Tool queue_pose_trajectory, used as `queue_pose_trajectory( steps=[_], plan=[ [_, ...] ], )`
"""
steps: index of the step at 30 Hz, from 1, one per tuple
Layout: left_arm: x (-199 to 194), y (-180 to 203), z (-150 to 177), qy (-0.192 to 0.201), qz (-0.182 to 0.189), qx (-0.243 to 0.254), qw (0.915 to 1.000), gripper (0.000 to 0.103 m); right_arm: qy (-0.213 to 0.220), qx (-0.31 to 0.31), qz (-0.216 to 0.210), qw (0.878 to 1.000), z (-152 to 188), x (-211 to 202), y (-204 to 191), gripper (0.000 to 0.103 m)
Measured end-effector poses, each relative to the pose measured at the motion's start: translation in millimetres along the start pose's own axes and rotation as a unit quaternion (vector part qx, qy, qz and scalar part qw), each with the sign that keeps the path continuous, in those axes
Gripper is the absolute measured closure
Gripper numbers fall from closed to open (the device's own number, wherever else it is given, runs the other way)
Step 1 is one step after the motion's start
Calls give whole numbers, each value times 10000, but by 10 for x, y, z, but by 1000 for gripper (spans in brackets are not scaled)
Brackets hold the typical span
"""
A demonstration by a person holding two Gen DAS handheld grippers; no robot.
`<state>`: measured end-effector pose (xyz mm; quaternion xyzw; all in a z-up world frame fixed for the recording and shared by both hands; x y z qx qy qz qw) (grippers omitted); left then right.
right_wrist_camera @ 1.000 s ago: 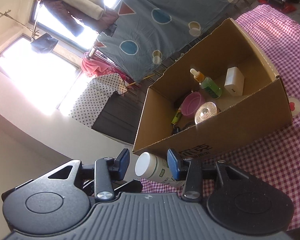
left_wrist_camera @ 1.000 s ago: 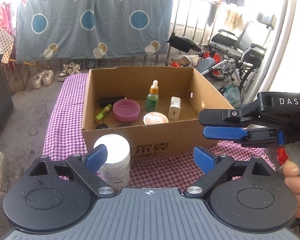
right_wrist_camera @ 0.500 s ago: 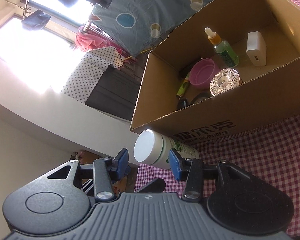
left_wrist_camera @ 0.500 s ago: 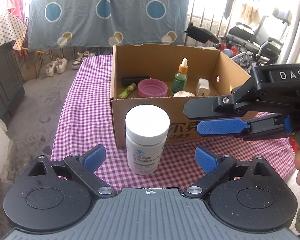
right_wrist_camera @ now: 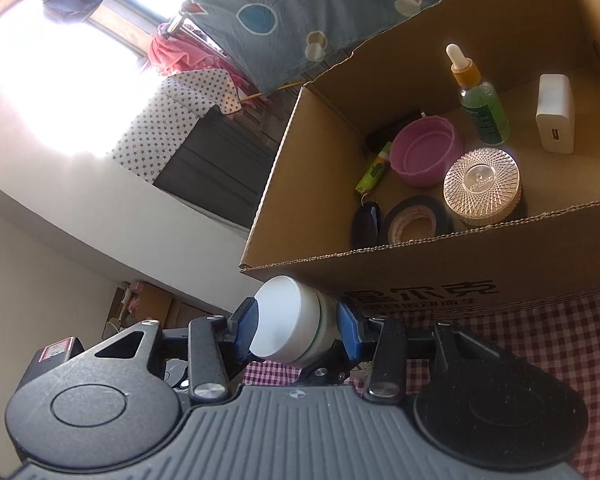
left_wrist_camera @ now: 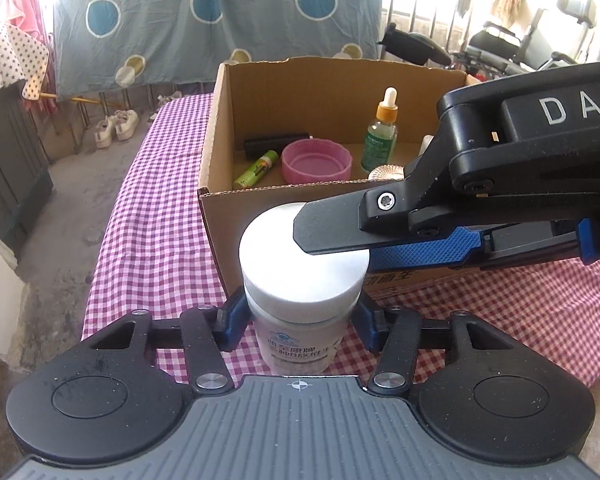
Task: Organize rigid objects
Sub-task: 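Close both grippers on the white supplement bottle on the cloth, then lift the white bottle with both grippers and carry it over the box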
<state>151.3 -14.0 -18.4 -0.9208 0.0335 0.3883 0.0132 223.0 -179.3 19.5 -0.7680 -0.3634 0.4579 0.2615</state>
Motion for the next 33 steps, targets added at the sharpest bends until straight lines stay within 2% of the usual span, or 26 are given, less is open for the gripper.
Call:
queue_pose_trajectory(
  steps=[4,9,20,26,33],
  plan=[
    [-35,14,-16,-12,-79,-13,10000,50,-13,-73,-31,10000,21,-28,-34,63],
    [-268,63,-30,119,-175,22,9998,51,28,-105,-193,9998,82,-182,-128,63],
    [-932,207,-270,676,-430,120,9967,51,454,-521,-787,9945,90,-707,-591,62],
    [-993,446,-566,922,-294,302,9949,51,861,-660,-867,9903,-97,-1059,-622,62],
    [-735,843,-904,936,172,518,9941,51,1256,-624,-530,9887,-417,-1396,-368,62]
  ],
)
Point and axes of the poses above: each gripper's, at about its wrist camera, not at the fingertips, and x roughly the way its jaws point, y to its right, z to its underside, the point moved 2 cm from there along x, roughly the way its jaws point, and after that the axes turned 3 degrees about -z, right-handed, at the moved point
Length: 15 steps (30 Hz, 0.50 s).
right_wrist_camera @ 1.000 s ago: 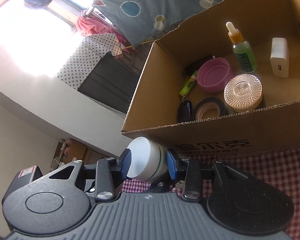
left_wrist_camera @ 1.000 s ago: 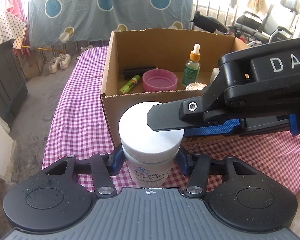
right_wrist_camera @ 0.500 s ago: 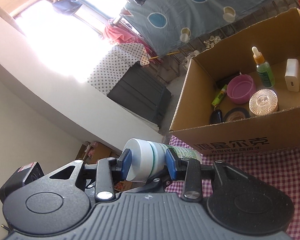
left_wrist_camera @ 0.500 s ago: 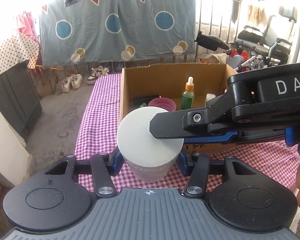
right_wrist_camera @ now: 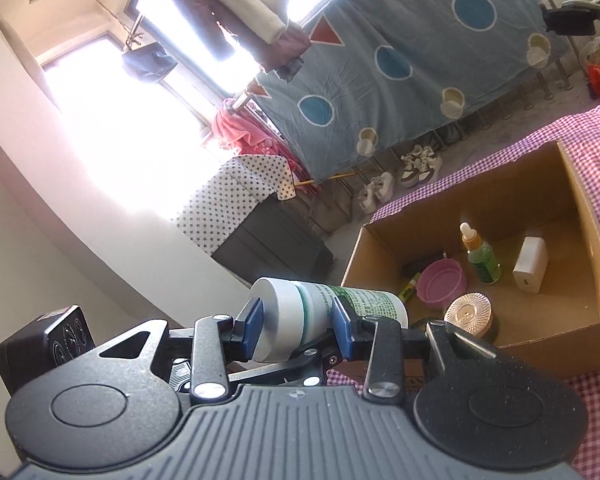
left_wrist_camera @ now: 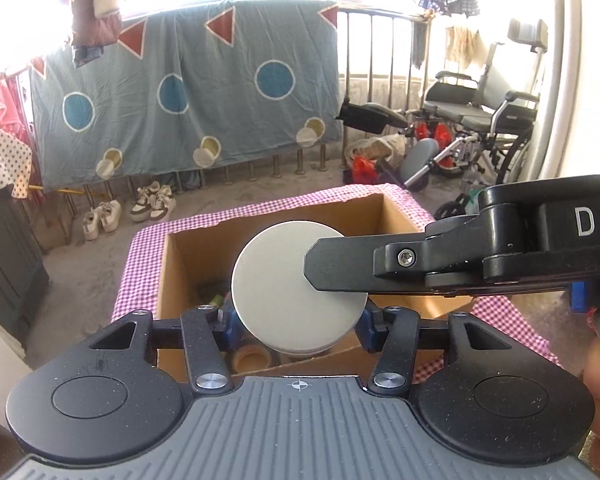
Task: Organize rigid objects
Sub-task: 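Lift the white bottle with both grippers and carry it over the box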
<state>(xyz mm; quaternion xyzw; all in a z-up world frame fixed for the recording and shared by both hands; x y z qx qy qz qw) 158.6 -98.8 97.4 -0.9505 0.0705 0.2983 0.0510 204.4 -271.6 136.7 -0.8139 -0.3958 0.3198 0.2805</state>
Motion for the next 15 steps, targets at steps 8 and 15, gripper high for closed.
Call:
queue_pose_trajectory(
  steps=[8,15],
  plan=[
    [546,368,-190,-244,483,214,9983,51,163,267,476,9984,-361,-122,609,62],
    [1021,506,-149,-705,720,182,9947,51,-13,486,764,9959,-475,43,1106,62]
  ],
)
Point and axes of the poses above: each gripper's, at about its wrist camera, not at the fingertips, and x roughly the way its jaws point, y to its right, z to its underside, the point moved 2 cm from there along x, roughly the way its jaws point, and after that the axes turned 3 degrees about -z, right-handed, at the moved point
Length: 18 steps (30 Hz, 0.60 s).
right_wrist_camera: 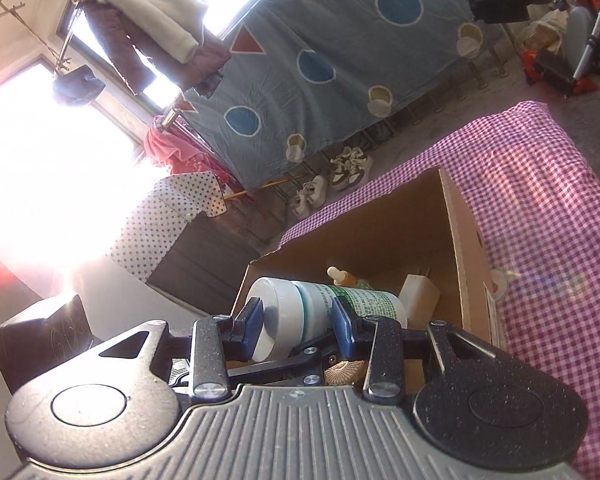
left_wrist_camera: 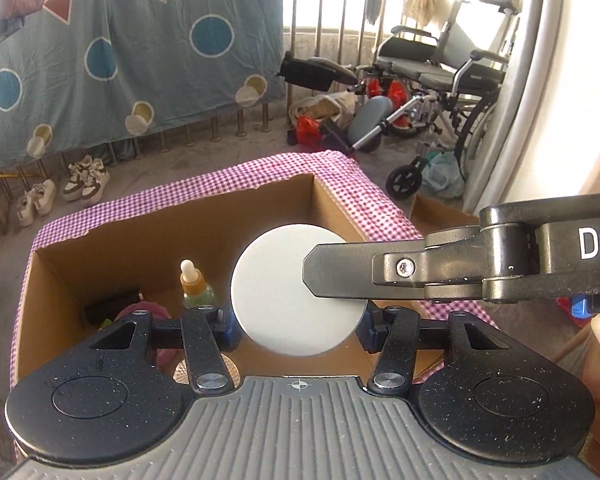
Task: Organize rigid objects
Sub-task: 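Lift the white bottle with both grippers and carry it over the box, then lower the white bottle upright into the box and open both grippers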
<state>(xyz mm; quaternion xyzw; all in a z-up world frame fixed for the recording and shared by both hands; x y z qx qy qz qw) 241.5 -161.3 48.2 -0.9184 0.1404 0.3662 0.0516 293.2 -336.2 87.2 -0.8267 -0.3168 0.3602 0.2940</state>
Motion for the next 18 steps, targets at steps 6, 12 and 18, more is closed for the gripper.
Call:
queue_pose_trajectory(
  steps=[6,12,18],
  plan=[
    [281,-12,76,-377,123,-77,9992,51,-207,105,262,9994,18,169,298,61],
    [451,-34,158,-826,121,-171,9964,51,-315,86,490,9983,57,206,430,56],
    [527,-19,210,-1008,82,-137,9948,50,-314,44,535,9981,71,207,474,53]
  ],
)
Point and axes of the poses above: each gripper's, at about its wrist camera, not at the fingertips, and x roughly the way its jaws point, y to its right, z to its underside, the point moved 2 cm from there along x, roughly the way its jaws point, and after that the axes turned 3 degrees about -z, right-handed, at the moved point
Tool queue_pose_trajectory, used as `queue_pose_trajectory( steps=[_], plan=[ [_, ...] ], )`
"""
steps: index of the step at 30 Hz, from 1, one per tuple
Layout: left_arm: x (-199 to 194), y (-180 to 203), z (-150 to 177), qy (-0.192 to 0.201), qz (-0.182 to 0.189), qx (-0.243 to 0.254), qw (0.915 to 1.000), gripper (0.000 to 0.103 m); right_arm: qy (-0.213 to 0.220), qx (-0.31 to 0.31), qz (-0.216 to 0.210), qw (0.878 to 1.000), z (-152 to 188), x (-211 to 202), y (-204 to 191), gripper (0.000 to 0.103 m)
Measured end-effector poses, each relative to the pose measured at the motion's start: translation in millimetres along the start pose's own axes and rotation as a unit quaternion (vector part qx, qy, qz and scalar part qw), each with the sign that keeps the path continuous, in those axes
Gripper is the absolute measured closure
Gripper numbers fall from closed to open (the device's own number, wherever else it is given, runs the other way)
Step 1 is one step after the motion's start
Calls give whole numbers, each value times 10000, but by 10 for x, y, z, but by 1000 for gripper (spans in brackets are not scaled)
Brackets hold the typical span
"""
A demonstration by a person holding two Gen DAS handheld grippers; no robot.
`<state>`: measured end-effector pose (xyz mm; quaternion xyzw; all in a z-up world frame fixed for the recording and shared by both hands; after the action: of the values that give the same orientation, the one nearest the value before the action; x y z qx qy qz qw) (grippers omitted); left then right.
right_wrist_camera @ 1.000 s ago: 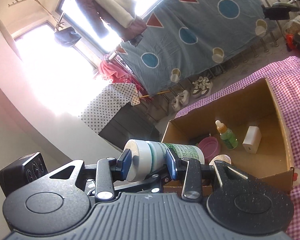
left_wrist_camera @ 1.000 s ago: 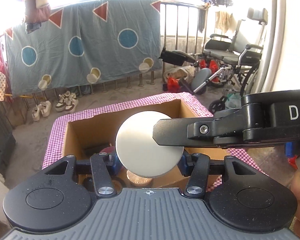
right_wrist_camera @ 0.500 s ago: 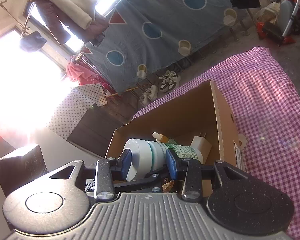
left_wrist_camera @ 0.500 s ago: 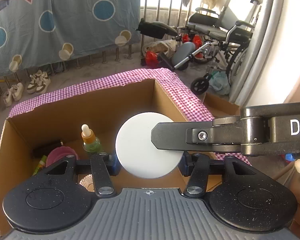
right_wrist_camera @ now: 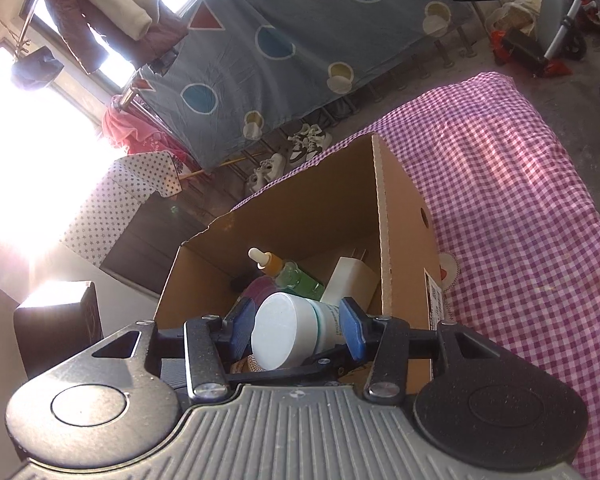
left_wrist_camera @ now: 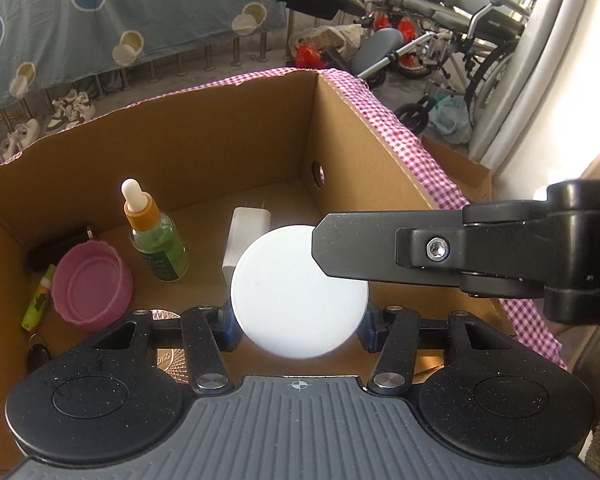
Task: Organize rigid objects
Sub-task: 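Lower the white bottle upright into the box and open both grippers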
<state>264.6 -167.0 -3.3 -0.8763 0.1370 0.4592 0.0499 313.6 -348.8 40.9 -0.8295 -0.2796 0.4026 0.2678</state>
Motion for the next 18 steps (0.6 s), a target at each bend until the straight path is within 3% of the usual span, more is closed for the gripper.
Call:
queue_pose_trajectory(
  steps=[7,13,18],
  plan=[
    [35,98,-77,41,-25,139,9999,48,96,46,35,9999,1,-57,-18,53],
    [-105,106,-67,329,-138,227,9991,31,412,73,21,9991,14,-252,-88,52],
    [-461,59,2,730,-57,153,9972,16,785,42,0,9969,78,-529,-228,52]
  ],
)
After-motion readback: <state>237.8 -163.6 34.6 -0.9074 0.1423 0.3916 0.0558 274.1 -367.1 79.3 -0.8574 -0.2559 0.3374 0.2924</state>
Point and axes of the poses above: each gripper's, at about its wrist camera, not at the fingertips, and x roughly the way its jaws point, y to its right, z to its underside, the point moved 2 cm from there along x, roughly the way its jaws point, and after that the axes turned 3 degrees about -z, right-handed, at the moved point
